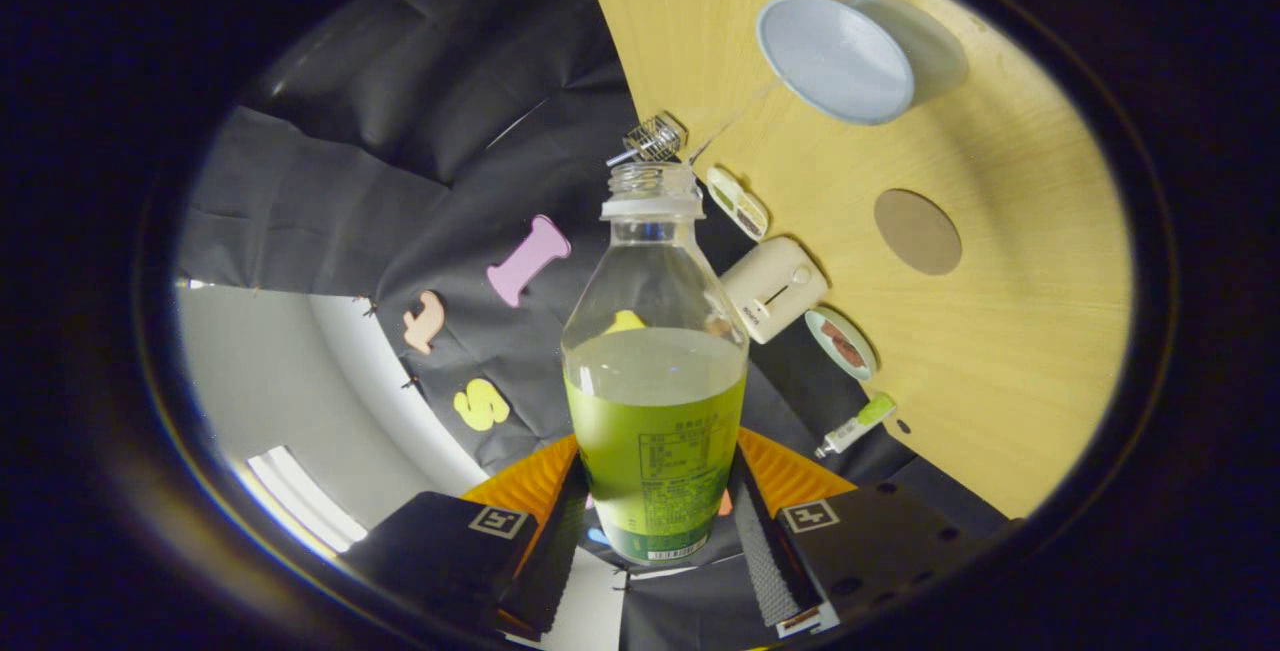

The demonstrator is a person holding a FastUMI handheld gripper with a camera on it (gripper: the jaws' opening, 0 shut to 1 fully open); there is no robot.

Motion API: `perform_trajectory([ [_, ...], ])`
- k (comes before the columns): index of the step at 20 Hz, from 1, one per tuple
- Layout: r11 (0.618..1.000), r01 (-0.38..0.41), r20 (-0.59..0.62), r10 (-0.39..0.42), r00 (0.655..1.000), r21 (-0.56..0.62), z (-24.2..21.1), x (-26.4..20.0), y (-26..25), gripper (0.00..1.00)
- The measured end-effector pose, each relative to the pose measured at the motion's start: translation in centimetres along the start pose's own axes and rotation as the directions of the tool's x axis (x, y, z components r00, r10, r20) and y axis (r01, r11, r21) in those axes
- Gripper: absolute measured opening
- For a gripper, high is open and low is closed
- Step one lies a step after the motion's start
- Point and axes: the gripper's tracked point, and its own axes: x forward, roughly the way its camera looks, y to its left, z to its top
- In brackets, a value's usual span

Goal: Take the bottle from table, then pour the juice into the cup, finally place the bottle on the coaster

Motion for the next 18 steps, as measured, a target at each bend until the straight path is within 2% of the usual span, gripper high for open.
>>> perform_trajectory([
  [5,1.000,-0.004,0.005,0.004,1.000,0.007,0.1,-0.3,0.5,0.77],
  [7,1.000,-0.004,0.000,0.004,1.000,-0.019,0.0,-0.5,0.4,0.77],
  [10,0.995,0.049,-0.012,-0.050,0.999,-0.082,-0.2,-0.9,-1.1,0.77],
  [13,0.990,0.057,-0.017,-0.060,0.998,-0.129,-0.4,-1.1,-1.3,0.77],
  [16,0.960,0.136,-0.044,-0.151,0.988,-0.246,-1.0,-2.0,-3.2,0.77],
  [18,0.932,0.149,-0.041,-0.172,0.984,-0.330,-0.9,-2.6,-3.1,0.77],
])
